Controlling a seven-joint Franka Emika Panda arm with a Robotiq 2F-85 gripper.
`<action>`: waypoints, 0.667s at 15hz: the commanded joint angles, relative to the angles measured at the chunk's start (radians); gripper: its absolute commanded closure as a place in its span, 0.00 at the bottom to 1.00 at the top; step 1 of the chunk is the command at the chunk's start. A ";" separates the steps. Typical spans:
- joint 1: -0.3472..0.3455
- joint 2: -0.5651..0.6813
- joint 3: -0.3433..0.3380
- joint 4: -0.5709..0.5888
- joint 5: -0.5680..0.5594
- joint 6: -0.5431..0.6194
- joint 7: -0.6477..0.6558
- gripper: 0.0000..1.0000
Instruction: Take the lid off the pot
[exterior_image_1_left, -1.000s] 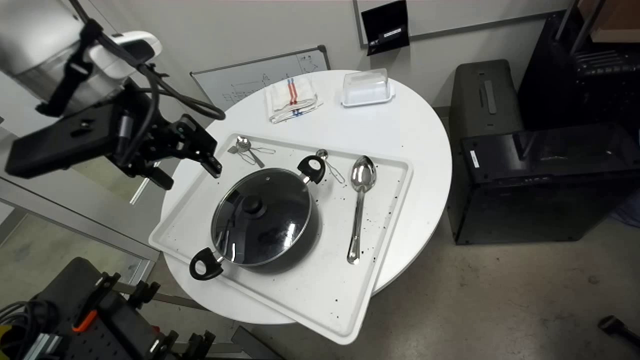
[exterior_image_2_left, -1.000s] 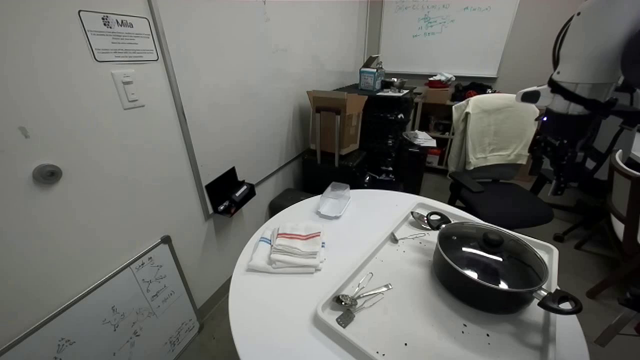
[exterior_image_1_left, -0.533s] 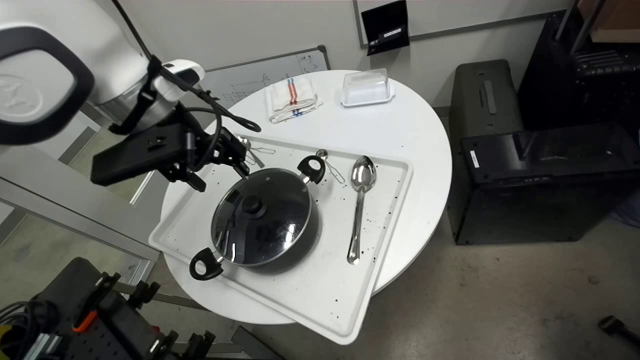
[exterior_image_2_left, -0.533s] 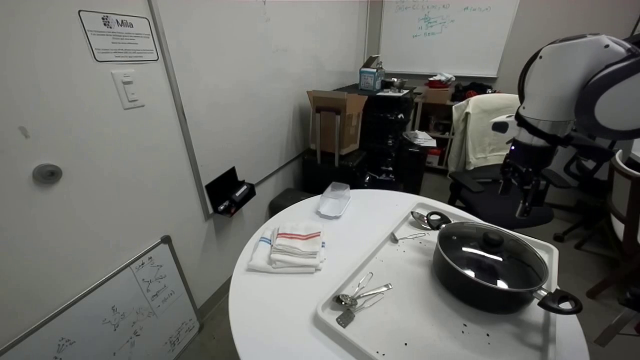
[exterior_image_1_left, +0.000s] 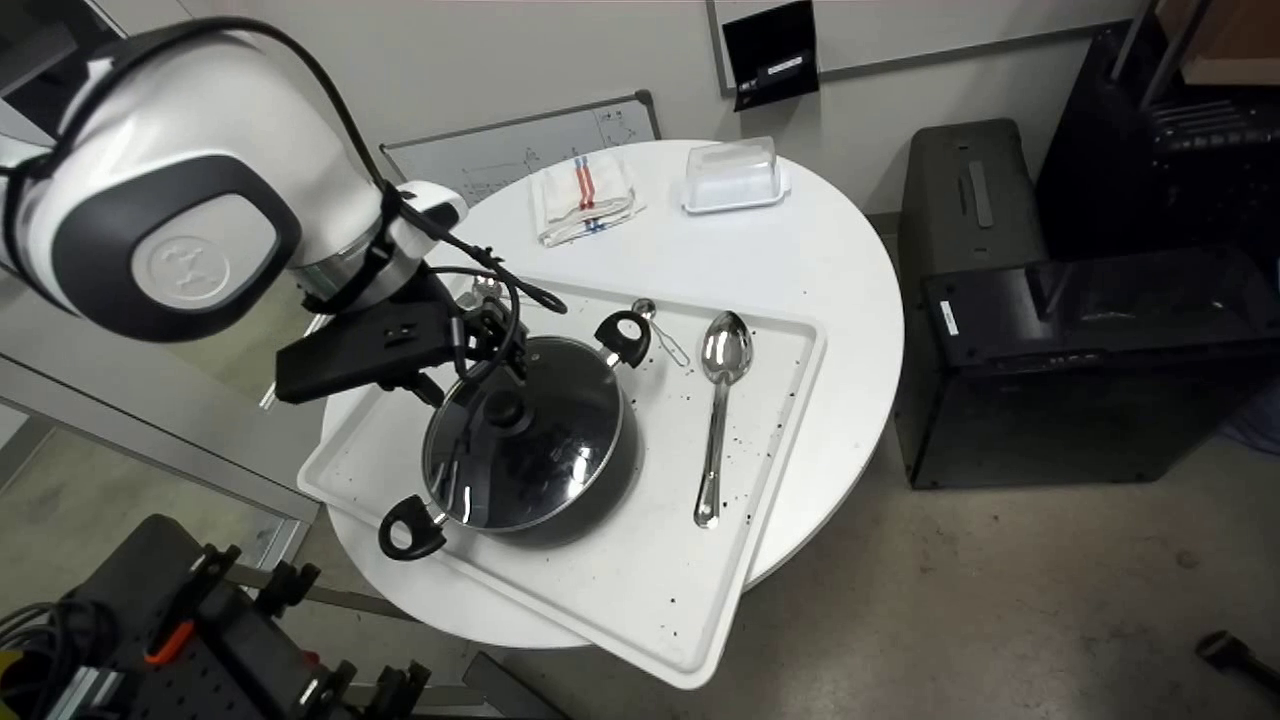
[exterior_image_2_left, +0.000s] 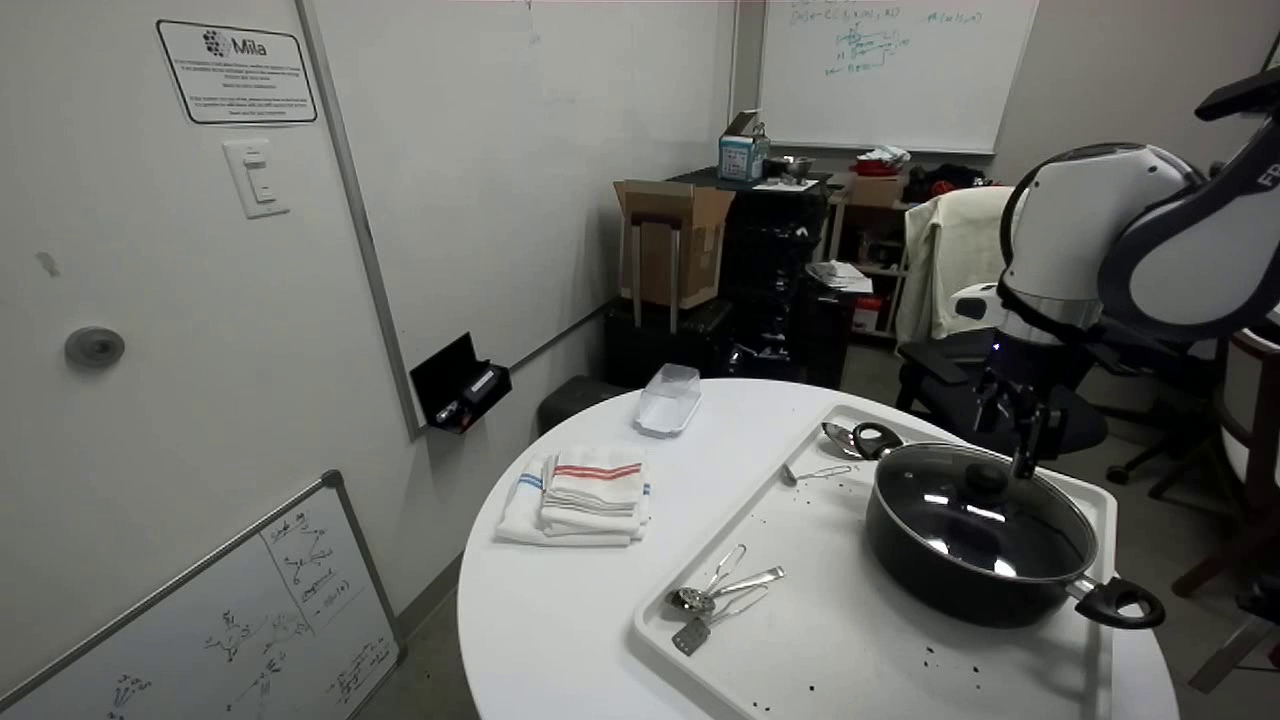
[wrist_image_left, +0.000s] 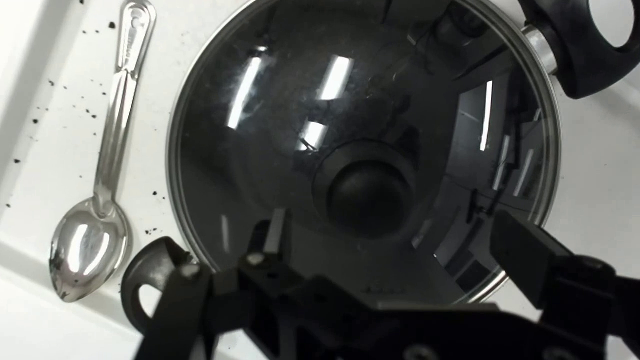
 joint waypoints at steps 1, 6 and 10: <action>-0.028 0.069 0.017 0.046 -0.015 0.028 -0.020 0.00; -0.022 0.113 0.005 0.068 -0.053 0.033 -0.007 0.00; -0.015 0.125 -0.002 0.074 -0.089 0.044 0.000 0.00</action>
